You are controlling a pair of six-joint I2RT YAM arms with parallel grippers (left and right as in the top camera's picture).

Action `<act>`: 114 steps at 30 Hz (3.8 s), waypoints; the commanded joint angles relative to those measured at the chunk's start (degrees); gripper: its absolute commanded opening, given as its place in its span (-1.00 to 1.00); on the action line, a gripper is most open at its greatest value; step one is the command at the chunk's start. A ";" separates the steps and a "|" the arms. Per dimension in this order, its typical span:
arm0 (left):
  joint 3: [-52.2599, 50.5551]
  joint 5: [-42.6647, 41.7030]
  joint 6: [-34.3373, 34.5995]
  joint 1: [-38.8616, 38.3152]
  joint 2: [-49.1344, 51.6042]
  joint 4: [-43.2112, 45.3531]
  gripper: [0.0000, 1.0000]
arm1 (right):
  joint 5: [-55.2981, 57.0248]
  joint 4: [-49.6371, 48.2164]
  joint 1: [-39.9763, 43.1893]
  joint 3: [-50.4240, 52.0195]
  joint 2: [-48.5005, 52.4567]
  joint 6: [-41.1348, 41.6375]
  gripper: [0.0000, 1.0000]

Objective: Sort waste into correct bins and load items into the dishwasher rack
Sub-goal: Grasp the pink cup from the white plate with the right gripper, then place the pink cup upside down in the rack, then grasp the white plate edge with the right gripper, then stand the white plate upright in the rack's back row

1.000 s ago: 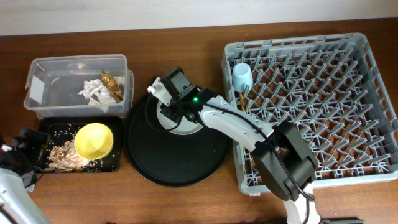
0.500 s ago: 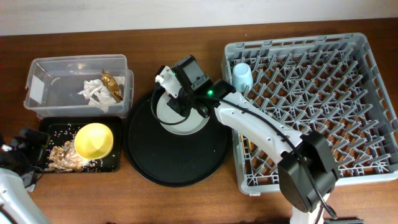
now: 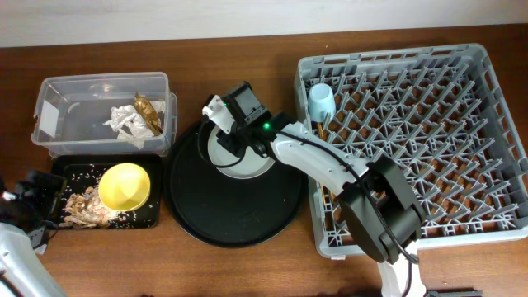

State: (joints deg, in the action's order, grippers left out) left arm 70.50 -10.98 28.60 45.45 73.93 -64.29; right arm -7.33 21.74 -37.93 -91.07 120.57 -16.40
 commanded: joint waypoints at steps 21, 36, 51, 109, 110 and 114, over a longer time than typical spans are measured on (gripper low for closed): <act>0.52 -0.15 0.68 0.11 -0.24 -0.09 0.98 | -61.96 30.93 38.47 15.56 -21.03 1.62 -0.92; 0.52 -0.17 0.68 0.11 -0.24 -0.07 0.98 | -51.74 26.12 44.37 22.77 -14.43 -4.39 -0.82; 0.52 -0.17 0.68 0.11 -0.24 -0.09 0.98 | -49.99 38.36 45.44 22.75 -14.47 -11.87 -0.24; 0.52 -0.17 0.68 0.11 -0.02 -0.09 0.98 | 2.38 12.33 4.92 10.62 -2.16 18.36 -0.14; 0.52 -0.17 0.68 0.11 -0.02 -0.09 0.98 | 2.38 12.31 4.92 10.67 -1.22 18.36 -0.14; 0.52 -0.17 0.68 0.11 -0.02 -0.09 0.98 | -1.29 12.09 4.92 10.67 -0.26 18.36 -0.72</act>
State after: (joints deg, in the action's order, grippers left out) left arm 70.50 -10.98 28.62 45.45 73.97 -64.29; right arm -5.30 33.95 -32.71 -80.77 119.07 1.80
